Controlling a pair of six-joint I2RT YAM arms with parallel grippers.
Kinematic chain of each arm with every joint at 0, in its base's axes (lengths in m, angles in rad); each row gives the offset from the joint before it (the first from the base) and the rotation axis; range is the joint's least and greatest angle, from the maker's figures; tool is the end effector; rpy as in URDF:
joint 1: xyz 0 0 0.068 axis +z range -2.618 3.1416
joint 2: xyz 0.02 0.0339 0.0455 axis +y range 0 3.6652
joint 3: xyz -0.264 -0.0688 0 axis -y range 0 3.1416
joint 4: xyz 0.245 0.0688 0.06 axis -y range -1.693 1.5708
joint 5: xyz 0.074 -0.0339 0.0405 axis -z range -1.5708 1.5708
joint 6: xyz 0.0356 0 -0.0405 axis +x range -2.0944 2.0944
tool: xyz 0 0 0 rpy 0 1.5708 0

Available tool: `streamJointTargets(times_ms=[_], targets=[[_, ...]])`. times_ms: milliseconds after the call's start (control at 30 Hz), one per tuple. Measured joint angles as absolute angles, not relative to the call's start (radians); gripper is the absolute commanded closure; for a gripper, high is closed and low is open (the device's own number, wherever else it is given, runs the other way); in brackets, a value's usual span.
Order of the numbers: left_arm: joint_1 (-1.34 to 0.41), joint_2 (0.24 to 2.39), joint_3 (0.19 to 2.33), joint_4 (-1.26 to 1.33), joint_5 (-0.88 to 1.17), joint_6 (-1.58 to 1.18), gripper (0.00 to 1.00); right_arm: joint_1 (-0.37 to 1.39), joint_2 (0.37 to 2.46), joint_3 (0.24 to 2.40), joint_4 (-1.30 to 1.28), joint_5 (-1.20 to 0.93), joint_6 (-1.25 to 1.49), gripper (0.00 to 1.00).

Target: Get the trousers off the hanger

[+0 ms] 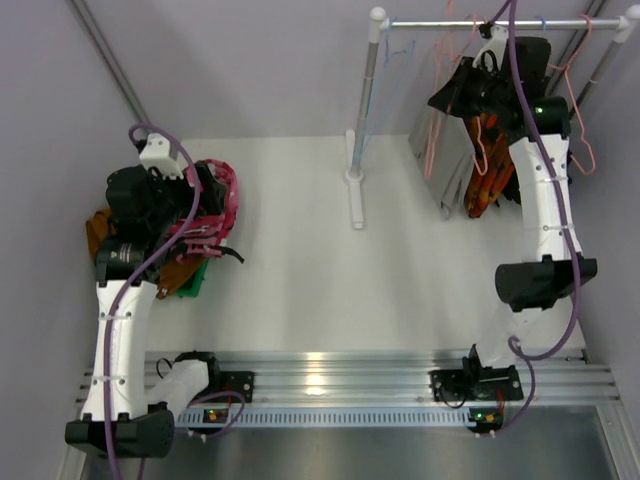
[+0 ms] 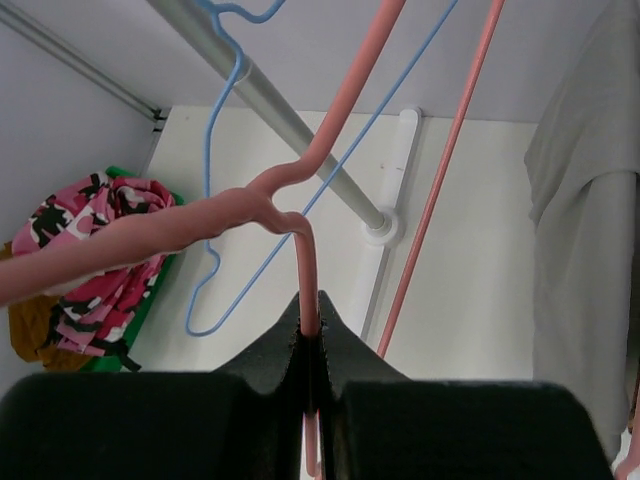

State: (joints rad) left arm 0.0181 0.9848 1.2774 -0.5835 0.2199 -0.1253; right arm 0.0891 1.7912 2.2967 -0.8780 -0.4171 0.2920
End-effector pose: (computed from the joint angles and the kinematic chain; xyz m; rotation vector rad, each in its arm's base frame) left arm 0.1956 -0.0042 0.4304 0.0192 1.8636 -0.2788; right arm 0.3595 0.0466 0.5035 -0.0827 1.9644 0.6560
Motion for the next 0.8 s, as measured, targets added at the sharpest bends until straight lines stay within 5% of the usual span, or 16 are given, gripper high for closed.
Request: streamJointTargets(times_ms=[800], targets=[[0.018,0.972,1.23,-0.594,0.216,-0.159,0.01,0.137,2.022,2.444,-0.681,-0.331,0.328,1.0]])
